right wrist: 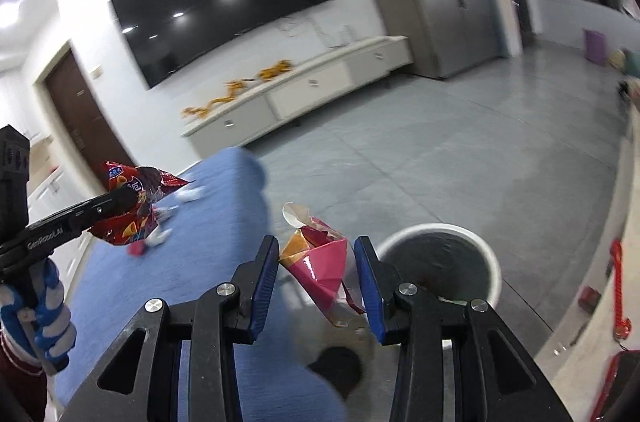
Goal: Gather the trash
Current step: 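Carry the red chip bag and pink wrapper over the bin and open both tools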
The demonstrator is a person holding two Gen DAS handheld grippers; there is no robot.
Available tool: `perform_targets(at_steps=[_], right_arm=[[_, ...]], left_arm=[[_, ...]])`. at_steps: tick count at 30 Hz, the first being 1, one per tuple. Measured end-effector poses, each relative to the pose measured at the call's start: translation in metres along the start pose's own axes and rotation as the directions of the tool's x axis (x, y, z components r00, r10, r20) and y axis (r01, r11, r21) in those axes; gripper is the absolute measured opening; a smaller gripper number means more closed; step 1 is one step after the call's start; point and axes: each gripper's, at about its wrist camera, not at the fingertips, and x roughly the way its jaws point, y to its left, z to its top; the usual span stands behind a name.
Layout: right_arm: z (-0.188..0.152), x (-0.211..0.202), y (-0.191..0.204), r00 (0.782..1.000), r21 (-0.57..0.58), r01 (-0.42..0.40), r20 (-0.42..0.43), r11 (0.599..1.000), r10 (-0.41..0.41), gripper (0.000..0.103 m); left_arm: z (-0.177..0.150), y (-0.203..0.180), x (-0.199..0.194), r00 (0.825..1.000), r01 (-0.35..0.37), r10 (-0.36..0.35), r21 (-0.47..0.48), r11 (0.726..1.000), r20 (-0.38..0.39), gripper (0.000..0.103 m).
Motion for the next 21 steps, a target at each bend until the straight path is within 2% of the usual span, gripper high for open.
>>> perform_targets(at_steps=[7, 16, 17, 18, 19, 21], right_arm=[[0.01, 0.035, -0.059, 0.995, 0.095, 0.096, -0.046, 0.991, -0.092, 0.037], [0.008, 0.091, -0.096, 0.981, 0.151, 0.174, -0.114, 0.973, -0.158, 0.039], [0.007, 0.095, -0.099, 0.979, 0.154, 0.183, -0.12, 0.971, -0.166, 0.04], [0.006, 0.1, -0.103, 0.976, 0.159, 0.196, -0.128, 0.968, -0.176, 0.042], [0.006, 0.104, -0.106, 0.974, 0.163, 0.205, -0.134, 0.965, -0.184, 0.047], [0.004, 0.109, -0.115, 0.968, 0.172, 0.225, -0.147, 0.959, -0.201, 0.049]], left_arm=[[0.018, -0.048, 0.107, 0.991, 0.054, -0.052, 0.012, 0.998, -0.12, 0.015], [0.016, -0.065, 0.195, 0.971, 0.097, -0.102, -0.034, 0.995, -0.217, 0.018], [0.015, -0.066, 0.204, 0.966, 0.103, -0.11, -0.044, 0.994, -0.233, 0.021], [0.014, -0.067, 0.21, 0.963, 0.108, -0.118, -0.053, 0.993, -0.243, 0.032], [0.013, -0.066, 0.215, 0.961, 0.112, -0.124, -0.062, 0.992, -0.249, 0.048], [0.012, -0.066, 0.224, 0.962, 0.107, -0.123, -0.078, 0.991, -0.242, 0.059]])
